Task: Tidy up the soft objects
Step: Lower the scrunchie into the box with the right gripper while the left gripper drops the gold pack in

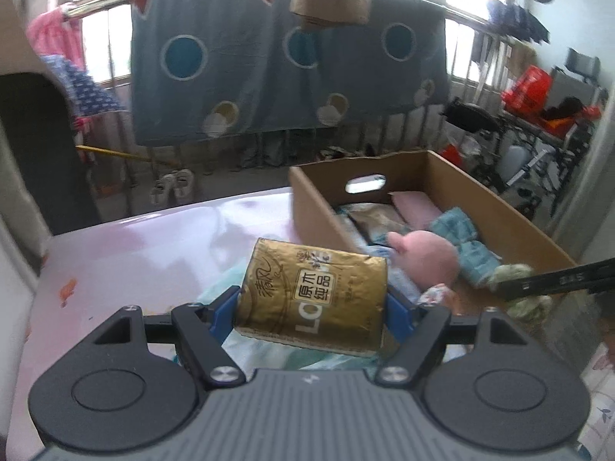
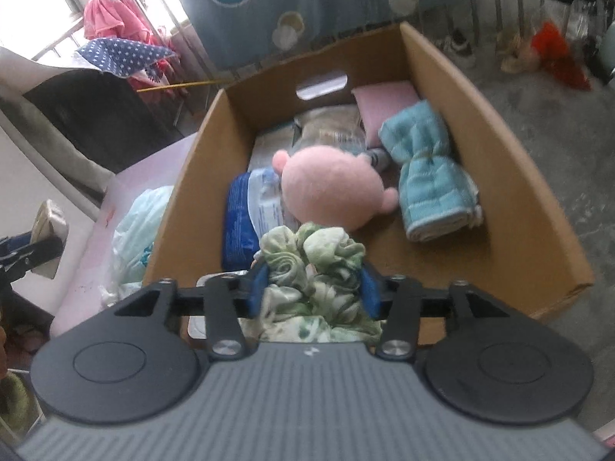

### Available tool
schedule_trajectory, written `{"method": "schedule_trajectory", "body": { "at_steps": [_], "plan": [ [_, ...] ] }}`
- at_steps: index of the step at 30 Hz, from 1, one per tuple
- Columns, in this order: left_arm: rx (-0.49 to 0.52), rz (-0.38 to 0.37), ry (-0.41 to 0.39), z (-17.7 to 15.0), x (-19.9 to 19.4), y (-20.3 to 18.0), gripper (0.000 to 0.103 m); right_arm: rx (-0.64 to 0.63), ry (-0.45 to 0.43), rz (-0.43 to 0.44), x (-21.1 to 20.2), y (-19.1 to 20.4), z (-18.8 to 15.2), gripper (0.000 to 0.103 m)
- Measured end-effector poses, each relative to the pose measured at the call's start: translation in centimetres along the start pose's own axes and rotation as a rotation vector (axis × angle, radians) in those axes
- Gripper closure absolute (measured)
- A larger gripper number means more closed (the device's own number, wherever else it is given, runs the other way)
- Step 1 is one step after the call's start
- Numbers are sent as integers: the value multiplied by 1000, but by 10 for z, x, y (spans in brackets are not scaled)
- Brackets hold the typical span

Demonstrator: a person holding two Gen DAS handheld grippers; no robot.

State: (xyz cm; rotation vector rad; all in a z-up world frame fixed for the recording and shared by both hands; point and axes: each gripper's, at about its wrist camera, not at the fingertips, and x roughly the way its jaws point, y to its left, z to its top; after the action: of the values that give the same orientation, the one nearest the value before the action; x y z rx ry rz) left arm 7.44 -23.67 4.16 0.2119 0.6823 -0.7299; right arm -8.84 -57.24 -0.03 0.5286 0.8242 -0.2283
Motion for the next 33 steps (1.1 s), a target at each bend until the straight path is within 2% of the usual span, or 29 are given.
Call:
{"method": "schedule_trajectory", "body": {
  "at_steps": [3, 10, 22, 24, 30, 33],
  "plan": [
    [42, -32, 9, 9, 10, -18, 26, 27, -17, 18, -4, -6, 2, 50],
    [120, -117, 28, 27, 34, -61, 26, 142, -133, 118, -41, -33, 0, 48],
    [178, -197, 86, 39, 61, -107, 26, 320, -228, 253, -74, -54, -32, 48],
    [190, -212, 109, 42, 68, -115, 26, 338, -253, 250, -81, -55, -36, 48],
    [231, -262, 201, 52, 98, -154, 26, 310, -363, 146, -118, -48, -54, 47],
    [243, -275, 225, 53, 117, -178, 26, 314, -407, 126, -131, -50, -61, 45]
  ]
}}
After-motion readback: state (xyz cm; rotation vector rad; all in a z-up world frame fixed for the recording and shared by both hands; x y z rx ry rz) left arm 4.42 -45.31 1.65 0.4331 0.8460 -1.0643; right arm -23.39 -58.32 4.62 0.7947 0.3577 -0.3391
